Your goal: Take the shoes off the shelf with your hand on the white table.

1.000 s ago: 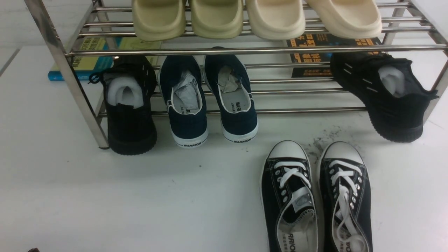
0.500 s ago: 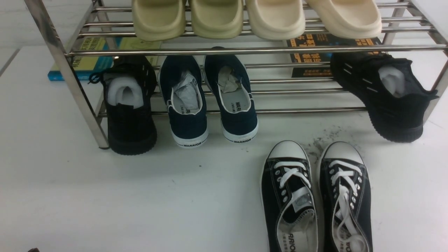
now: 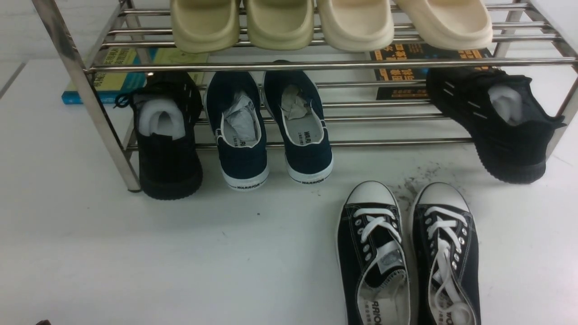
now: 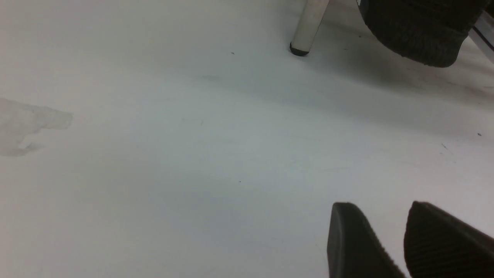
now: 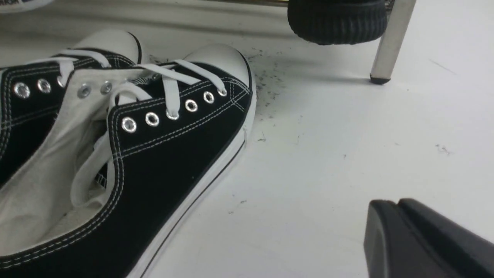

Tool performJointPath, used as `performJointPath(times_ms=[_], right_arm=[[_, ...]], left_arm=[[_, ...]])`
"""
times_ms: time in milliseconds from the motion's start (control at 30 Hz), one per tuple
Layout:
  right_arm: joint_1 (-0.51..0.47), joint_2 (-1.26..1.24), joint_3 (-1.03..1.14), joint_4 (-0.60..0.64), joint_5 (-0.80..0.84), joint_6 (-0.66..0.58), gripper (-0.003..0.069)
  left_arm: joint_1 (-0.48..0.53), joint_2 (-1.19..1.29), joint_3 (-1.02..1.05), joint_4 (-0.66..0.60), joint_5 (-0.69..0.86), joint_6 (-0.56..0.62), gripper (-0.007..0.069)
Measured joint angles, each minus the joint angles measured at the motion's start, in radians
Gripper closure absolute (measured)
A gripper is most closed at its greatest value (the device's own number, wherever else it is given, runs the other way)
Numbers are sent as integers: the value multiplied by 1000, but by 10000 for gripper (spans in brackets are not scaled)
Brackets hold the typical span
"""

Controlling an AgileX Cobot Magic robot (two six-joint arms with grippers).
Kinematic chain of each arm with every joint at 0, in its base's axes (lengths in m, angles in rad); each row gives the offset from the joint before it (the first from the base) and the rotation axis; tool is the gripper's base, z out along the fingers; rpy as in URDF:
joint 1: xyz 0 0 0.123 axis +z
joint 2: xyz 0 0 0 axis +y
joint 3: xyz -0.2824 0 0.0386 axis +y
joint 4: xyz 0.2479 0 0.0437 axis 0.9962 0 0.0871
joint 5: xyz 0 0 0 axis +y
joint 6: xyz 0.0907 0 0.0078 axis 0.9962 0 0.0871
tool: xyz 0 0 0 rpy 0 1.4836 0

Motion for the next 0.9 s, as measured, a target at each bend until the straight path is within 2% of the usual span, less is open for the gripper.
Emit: performJointPath(times_ms=[333,533,800,900], right_arm=[[-62,0,-1,-34,8,-31,599],[-111,0,-1,-43,8,25,588],[-117,0,-1,-44,7,41,579],[-117,0,-1,-45,7,85,577]], left_arm=[[0,0,0,0,0,0,385],[0,0,0,0,0,0,385],[0,0,0,0,0,0,385],[0,0,0,0,0,0,385]])
